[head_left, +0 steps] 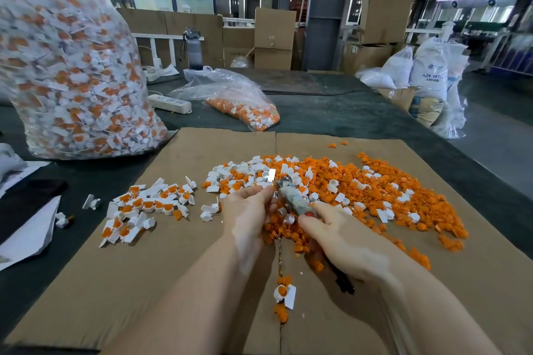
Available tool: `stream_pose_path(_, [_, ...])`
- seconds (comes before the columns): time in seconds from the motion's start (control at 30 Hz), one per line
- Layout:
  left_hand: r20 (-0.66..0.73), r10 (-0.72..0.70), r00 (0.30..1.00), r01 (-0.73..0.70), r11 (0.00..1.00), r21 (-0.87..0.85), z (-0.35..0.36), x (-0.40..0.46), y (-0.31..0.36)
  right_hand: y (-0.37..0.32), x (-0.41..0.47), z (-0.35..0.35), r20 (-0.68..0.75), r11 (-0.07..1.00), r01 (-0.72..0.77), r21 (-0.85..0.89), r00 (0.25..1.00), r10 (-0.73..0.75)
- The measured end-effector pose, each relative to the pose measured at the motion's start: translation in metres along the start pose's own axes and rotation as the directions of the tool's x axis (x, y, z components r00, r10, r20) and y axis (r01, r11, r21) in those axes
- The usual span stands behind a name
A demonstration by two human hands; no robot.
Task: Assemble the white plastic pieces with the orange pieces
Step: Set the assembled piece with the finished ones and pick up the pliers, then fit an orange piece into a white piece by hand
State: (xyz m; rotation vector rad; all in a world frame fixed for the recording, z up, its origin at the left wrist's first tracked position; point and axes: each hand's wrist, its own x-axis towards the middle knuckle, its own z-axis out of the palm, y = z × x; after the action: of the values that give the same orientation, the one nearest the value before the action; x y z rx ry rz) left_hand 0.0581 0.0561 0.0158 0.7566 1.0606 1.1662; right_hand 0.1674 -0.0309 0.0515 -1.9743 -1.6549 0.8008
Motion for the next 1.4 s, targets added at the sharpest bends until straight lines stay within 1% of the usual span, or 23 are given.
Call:
stream_pose_path(0.1, [0.009,0.005,1.0,-0.005,1.0,0.0,0.0,-0.001,-0.001,0.002,0.0,0.003,-0.055,0.999,0.034,-0.027,0.998,-0.036])
stream_pose_path(0.23, [0.016,0.008,1.0,-0.008,1.0,0.011,-0.001,-0.004,-0.003,0.008,0.001,0.008,-0.113,0.997,0.045,-0.056,0.992,-0.051])
stream_pose_path(0.37, [-0.001,-0.002,1.0,0.002,1.0,-0.027,-0.004,-0.005,-0.004,0.017,0.0,0.014,-0.208,0.996,0.059,-0.068,0.976,-0.072])
stream_pose_path(0.43, [0.004,0.012,1.0,-0.011,1.0,-0.01,-0.01,-0.004,-0.006,0.025,0.0,0.012,-0.286,0.998,0.023,-0.066,0.957,-0.041])
stream_pose_path(0.5, [0.04,0.071,0.997,-0.074,0.994,0.076,-0.017,-0.004,-0.012,0.035,0.004,0.007,-0.377,0.993,-0.04,-0.109,0.926,-0.004])
stream_pose_path(0.53, [0.063,0.111,0.992,-0.119,0.984,0.134,-0.02,-0.005,-0.015,0.04,0.006,0.004,-0.421,0.983,-0.091,-0.157,0.907,0.017])
stream_pose_path(0.6, [0.115,0.194,0.974,-0.217,0.944,0.248,-0.024,-0.007,-0.022,0.05,0.01,0.0,-0.503,0.928,-0.21,-0.307,0.864,0.029])
stream_pose_path(0.67, [0.157,0.263,0.952,-0.302,0.891,0.34,-0.026,-0.01,-0.026,0.059,0.015,0.0,-0.539,0.839,-0.299,-0.455,0.842,0.007])
stream_pose_path(0.73, [0.192,0.302,0.934,-0.356,0.84,0.41,-0.026,-0.01,-0.029,0.065,0.018,0.001,-0.54,0.78,-0.339,-0.526,0.842,0.002])
stream_pose_path(0.83, [0.215,0.329,0.92,-0.393,0.772,0.5,-0.026,-0.008,-0.029,0.067,0.019,0.003,-0.547,0.685,-0.407,-0.604,0.837,0.016])
stream_pose_path(0.87, [0.22,0.332,0.917,-0.398,0.759,0.515,-0.027,-0.008,-0.029,0.065,0.019,0.004,-0.56,0.664,-0.412,-0.624,0.829,-0.012])
stream_pose_path(0.9, [0.229,0.33,0.916,-0.401,0.754,0.52,-0.026,-0.008,-0.029,0.061,0.019,0.006,-0.569,0.687,-0.372,-0.624,0.819,-0.072])
stream_pose_path(0.93, [0.236,0.325,0.916,-0.402,0.757,0.516,-0.026,-0.008,-0.029,0.056,0.021,0.009,-0.564,0.752,-0.264,-0.603,0.809,-0.168])
stream_pose_path(0.97, [0.243,0.317,0.917,-0.398,0.77,0.498,-0.026,-0.009,-0.028,0.05,0.023,0.014,-0.544,0.818,-0.094,-0.568,0.789,-0.287])
stream_pose_path(1.0, [0.249,0.311,0.917,-0.396,0.784,0.477,-0.026,-0.009,-0.028,0.044,0.024,0.022,-0.519,0.846,0.086,-0.526,0.756,-0.4])
stream_pose_path(1.03, [0.256,0.313,0.915,-0.4,0.785,0.473,-0.026,-0.01,-0.028,0.037,0.024,0.03,-0.499,0.843,0.223,-0.49,0.72,-0.481])
stream_pose_path(1.07, [0.263,0.317,0.911,-0.409,0.775,0.482,-0.027,-0.01,-0.027,0.033,0.025,0.037,-0.484,0.827,0.314,-0.466,0.692,-0.535])
stream_pose_path(1.13, [0.281,0.303,0.911,-0.406,0.78,0.476,-0.03,-0.011,-0.026,0.029,0.027,0.045,-0.497,0.825,0.389,-0.41,0.663,-0.56])
stream_pose_path(1.2, [0.324,0.249,0.913,-0.376,0.82,0.431,-0.032,-0.013,-0.025,0.03,0.028,0.048,-0.546,0.851,0.405,-0.334,0.653,-0.525])
stream_pose_path(1.23, [0.356,0.243,0.902,-0.389,0.815,0.43,-0.033,-0.013,-0.026,0.031,0.029,0.05,-0.565,0.862,0.407,-0.301,0.653,-0.505])
stream_pose_path(1.3, [0.412,0.273,0.869,-0.465,0.736,0.493,-0.032,-0.015,-0.027,0.033,0.029,0.054,-0.576,0.87,0.414,-0.268,0.655,-0.489])
stream_pose_path(1.33, [0.42,0.292,0.86,-0.49,0.703,0.515,-0.031,-0.015,-0.028,0.033,0.028,0.056,-0.58,0.869,0.418,-0.265,0.651,-0.49])
stream_pose_path(1.4, [0.407,0.324,0.854,-0.511,0.669,0.54,-0.03,-0.016,-0.028,0.035,0.026,0.058,-0.602,0.871,0.419,-0.256,0.636,-0.483])
